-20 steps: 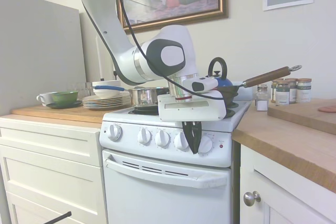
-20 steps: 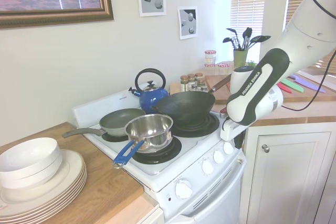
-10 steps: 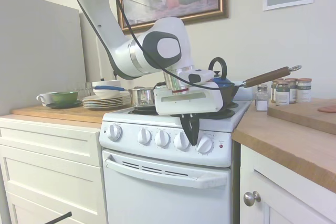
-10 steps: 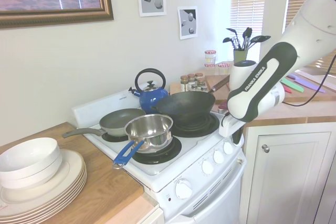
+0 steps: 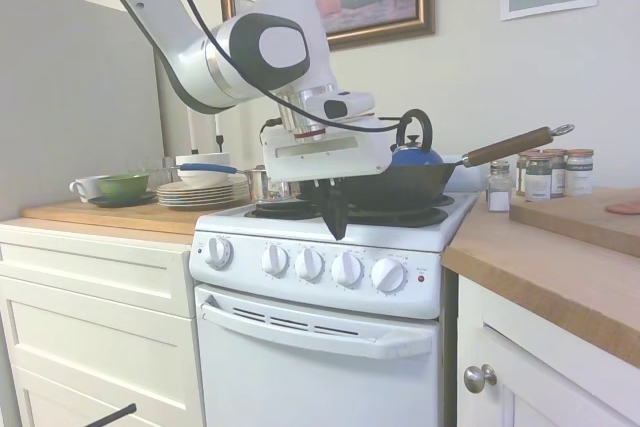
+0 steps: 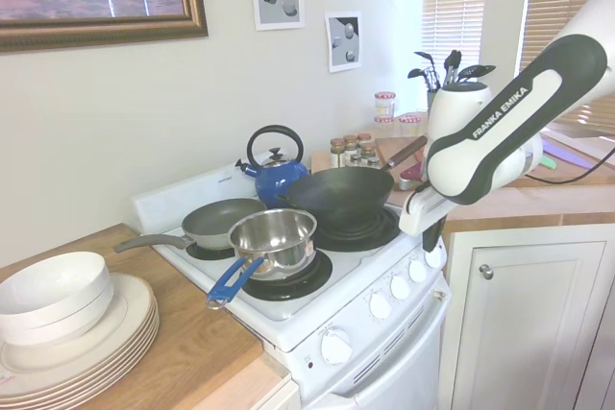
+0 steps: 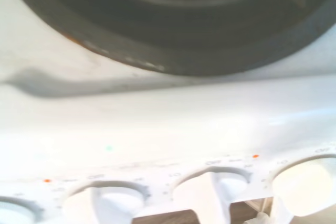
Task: Turn on the stove on the bottom right
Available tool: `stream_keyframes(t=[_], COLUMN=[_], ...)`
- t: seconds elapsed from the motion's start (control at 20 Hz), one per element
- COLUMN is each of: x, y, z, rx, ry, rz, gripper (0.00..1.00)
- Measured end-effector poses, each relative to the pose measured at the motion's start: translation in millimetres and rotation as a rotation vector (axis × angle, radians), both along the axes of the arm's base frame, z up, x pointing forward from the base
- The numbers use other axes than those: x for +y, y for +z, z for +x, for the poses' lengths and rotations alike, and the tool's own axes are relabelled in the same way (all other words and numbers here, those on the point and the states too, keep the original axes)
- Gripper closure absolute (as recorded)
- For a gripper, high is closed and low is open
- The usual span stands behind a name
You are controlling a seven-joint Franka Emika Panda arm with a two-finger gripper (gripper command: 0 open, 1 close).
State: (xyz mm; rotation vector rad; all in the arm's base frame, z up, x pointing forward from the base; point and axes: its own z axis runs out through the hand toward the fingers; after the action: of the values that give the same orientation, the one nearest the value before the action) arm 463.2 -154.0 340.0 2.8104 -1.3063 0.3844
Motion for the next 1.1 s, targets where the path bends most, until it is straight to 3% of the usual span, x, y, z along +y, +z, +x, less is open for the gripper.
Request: stream_keyframes(t=[0.15, 0.2, 1.1], x=[2.6, 2.9, 11.6], y=[0.7, -0.1, 7.6], z=[-1.7, -2.3, -4.8], rx=[0.000, 0.003, 0.016], ry=[0.001, -0.001, 0.005], rz=[0.005, 0.008, 0.068], gripper=[1.00, 0.00, 0.00])
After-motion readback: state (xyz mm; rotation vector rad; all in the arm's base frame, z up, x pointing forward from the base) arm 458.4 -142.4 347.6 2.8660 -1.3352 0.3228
